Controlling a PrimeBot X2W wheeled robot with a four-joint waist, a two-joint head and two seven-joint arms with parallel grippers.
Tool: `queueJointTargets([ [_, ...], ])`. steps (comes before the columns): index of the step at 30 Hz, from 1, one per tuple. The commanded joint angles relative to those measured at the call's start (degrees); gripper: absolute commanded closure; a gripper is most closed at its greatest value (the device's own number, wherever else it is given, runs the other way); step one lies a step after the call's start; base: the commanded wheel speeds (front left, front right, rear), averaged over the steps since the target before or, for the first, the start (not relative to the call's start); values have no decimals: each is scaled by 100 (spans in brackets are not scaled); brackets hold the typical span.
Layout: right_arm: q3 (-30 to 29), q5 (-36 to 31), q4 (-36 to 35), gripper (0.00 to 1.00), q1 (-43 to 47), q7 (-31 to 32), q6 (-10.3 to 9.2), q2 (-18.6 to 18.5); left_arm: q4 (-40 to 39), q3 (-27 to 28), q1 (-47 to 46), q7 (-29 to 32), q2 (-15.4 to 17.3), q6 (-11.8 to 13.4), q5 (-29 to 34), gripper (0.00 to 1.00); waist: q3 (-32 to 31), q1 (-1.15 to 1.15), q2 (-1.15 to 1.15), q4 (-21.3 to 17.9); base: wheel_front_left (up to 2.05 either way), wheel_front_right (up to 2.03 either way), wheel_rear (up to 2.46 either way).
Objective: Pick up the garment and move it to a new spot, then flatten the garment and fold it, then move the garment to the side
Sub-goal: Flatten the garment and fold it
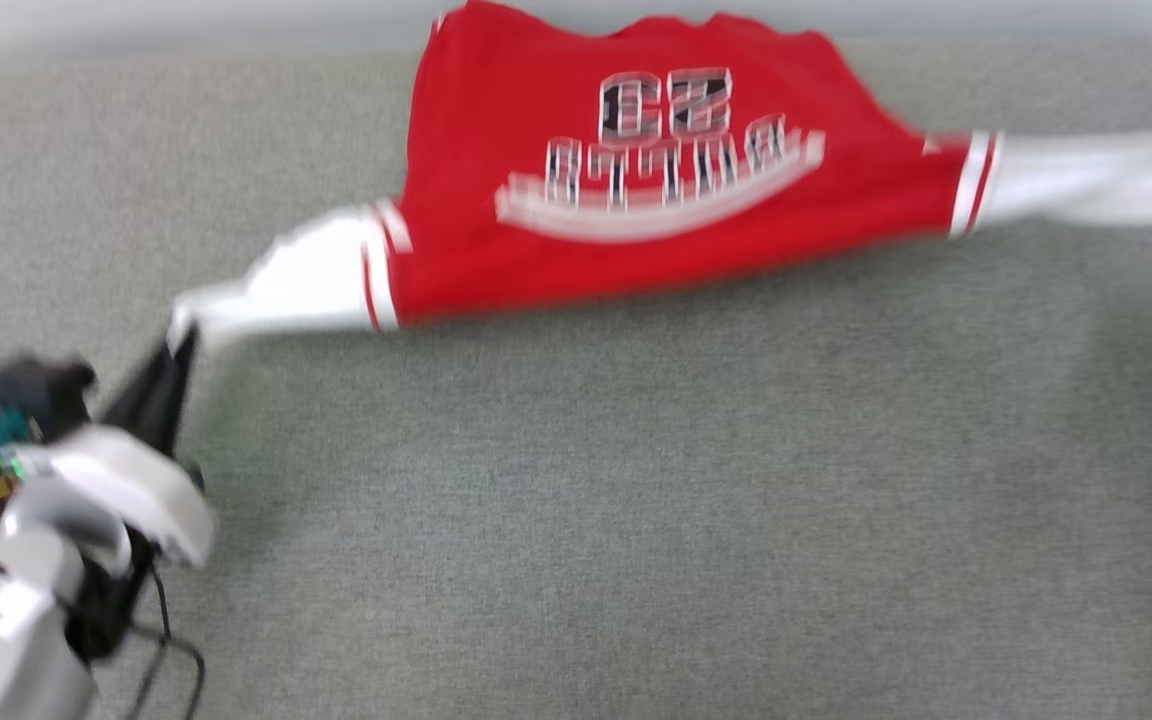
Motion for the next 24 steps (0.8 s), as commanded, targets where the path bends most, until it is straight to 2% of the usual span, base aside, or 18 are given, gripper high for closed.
queueJointTargets([
  [1, 34, 159, -172, 100, 385, 16, -12, -151, -101, -43, 346, 28, 79, 118, 5, 100, -188, 2, 0, -67, 0, 0, 0],
  [15, 721, 671, -1159, 100, 2313, -73, -11, -770, -543, -261, 1771, 18, 55, 441, -134, 100, -759, 2, 0, -157, 0, 0, 0],
  [24, 1050, 1038, -1399, 100, 3148, 95, -12, -1193, -789, -319, 2620, 105, 186, 549, -326, 100, -1220, 2, 0, -171, 0, 0, 0],
])
